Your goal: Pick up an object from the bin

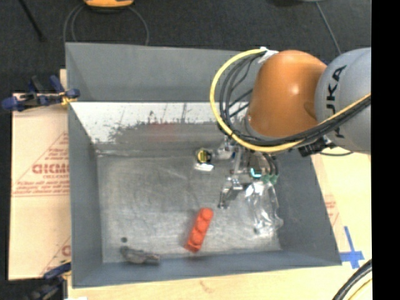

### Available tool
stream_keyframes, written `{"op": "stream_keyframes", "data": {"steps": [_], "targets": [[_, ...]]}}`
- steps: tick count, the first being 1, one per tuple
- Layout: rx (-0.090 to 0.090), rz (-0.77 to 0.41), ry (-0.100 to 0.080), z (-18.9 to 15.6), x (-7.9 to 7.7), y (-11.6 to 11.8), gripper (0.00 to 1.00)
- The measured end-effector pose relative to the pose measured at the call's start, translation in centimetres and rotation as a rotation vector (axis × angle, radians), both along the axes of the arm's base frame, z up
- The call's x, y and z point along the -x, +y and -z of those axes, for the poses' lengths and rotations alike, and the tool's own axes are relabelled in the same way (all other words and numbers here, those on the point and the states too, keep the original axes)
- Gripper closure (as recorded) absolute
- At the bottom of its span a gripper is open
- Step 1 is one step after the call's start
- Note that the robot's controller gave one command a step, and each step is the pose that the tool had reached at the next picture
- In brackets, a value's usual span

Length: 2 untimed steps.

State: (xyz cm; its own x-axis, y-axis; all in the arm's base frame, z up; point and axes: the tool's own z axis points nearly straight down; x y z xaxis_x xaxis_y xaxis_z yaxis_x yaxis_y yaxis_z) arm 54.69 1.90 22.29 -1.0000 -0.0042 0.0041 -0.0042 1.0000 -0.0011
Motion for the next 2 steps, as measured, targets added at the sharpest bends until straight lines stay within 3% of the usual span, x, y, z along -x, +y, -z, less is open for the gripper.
{"op": "stream_keyframes", "data": {"steps": [1, 2], "targets": [[0.0, -0.639, -0.013, 15.0, 3.8, 3.4, 0.0], [-0.002, -0.95, -0.008, 12.2, 5.7, 3.9, 0.0]]}}
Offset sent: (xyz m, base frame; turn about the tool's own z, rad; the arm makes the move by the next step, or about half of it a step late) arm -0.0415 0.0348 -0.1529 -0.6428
